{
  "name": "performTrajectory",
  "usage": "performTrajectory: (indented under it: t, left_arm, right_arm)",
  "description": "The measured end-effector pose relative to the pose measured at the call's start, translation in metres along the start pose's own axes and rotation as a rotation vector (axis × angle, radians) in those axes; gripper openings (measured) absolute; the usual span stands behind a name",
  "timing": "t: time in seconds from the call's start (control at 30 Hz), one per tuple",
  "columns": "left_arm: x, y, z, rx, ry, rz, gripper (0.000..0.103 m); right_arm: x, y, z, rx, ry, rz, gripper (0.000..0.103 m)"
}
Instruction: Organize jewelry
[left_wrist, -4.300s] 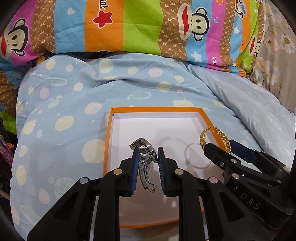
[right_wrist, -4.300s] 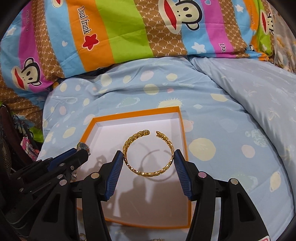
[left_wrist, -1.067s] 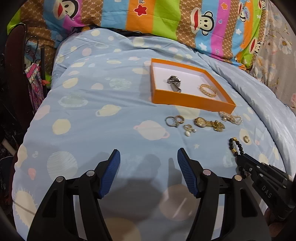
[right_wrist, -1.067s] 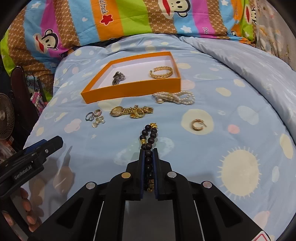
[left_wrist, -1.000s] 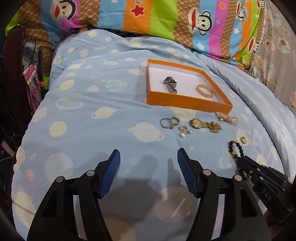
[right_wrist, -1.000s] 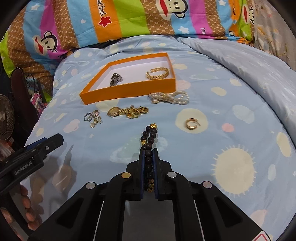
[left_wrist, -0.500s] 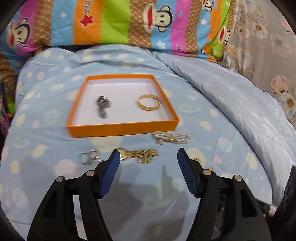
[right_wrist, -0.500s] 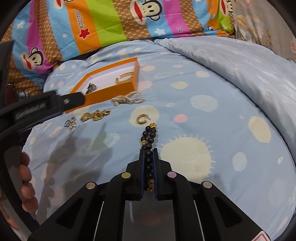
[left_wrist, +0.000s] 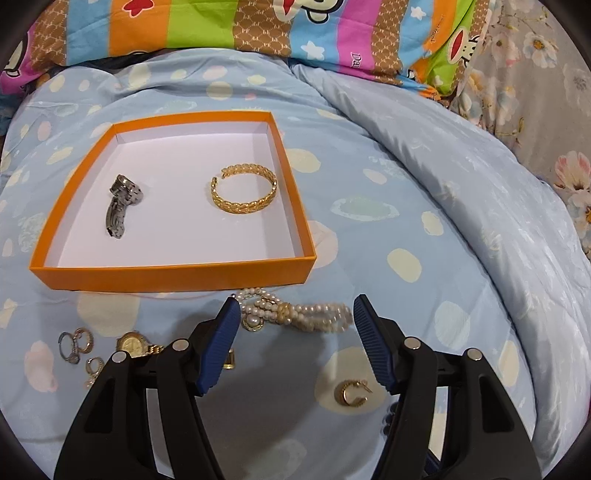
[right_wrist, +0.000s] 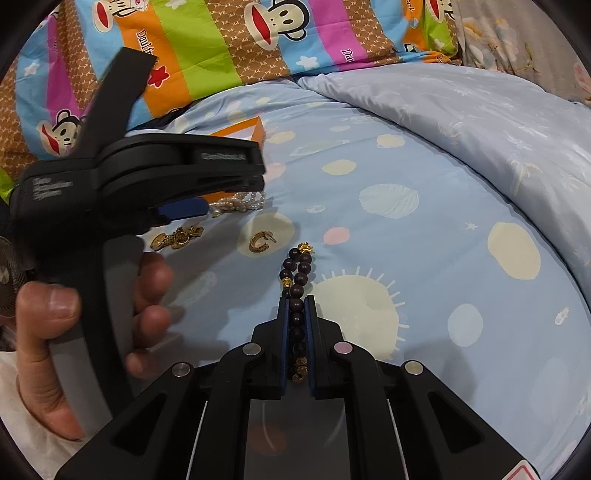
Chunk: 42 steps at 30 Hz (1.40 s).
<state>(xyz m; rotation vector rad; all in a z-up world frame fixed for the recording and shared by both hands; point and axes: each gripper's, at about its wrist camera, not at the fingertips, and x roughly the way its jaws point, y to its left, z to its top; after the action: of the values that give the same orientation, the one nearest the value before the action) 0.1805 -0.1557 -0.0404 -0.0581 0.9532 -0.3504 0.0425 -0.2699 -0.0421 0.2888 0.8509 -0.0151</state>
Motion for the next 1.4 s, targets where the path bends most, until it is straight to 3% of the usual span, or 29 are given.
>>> performTrajectory:
  t: [0.1,0.23,0.27,0.37,0.4,0.47,0.7,0.9,1.03,1.1,1.3,1.33,1.37,1.4]
  left_arm:
    - [0.005,0.000,-0.002,-0.001,0.008,-0.003,0.059]
    - [0.000,-0.001,-0.008,0.031,0.002,-0.027,0.039]
    - [-0.001,-0.001,-0.010,0.037,0.003,-0.058,0.021]
    - [-0.007,0.000,-0.011,0.038,-0.004,-0.074,0.015]
    - [-0.009,0.001,-0.012,0.040,-0.005,-0.088,0.005]
    - [-0.013,0.002,-0.013,0.043,-0.010,-0.096,0.000]
    - [-0.042,0.013,-0.021,0.062,-0.056,-0.111,0.000]
    - [-0.042,0.012,-0.017,0.047,-0.039,-0.134,0.002]
    - [-0.026,0.002,-0.011,0.031,-0.018,-0.108,0.031]
    - [-0.015,0.001,-0.008,0.007,0.008,-0.101,0.034]
    - [0.003,0.003,-0.005,-0.047,0.045,-0.085,0.032]
    - [0.003,0.004,-0.005,-0.044,0.041,-0.080,0.022]
    - [0.004,0.004,-0.005,-0.039,0.043,-0.076,0.002]
    - [0.005,0.006,-0.005,-0.037,0.053,-0.084,0.000]
  right_arm:
    - [0.001,-0.001,0.001,0.003,0.002,0.005,0.008]
    - [0.002,0.000,0.001,0.004,0.001,0.007,0.008]
    - [0.002,-0.001,0.001,0.003,0.000,0.006,0.008]
    - [0.002,0.000,0.002,0.002,-0.001,0.005,0.007]
    - [0.002,0.000,0.002,0.002,-0.001,0.005,0.007]
    - [0.002,0.000,0.002,0.003,-0.002,0.004,0.008]
    - [0.003,0.002,0.003,0.002,-0.007,0.001,0.008]
    - [0.003,0.002,0.004,0.001,-0.009,-0.002,0.008]
    - [0.002,0.001,0.003,0.005,-0.011,-0.004,0.008]
    - [0.001,0.001,0.003,0.005,-0.013,-0.004,0.008]
    - [0.001,0.001,0.002,-0.001,-0.011,0.001,0.007]
    - [0.001,0.001,0.002,-0.002,-0.011,0.002,0.008]
    - [0.001,0.001,0.002,-0.002,-0.011,0.003,0.008]
    - [0.001,0.001,0.002,-0.003,-0.011,0.005,0.008]
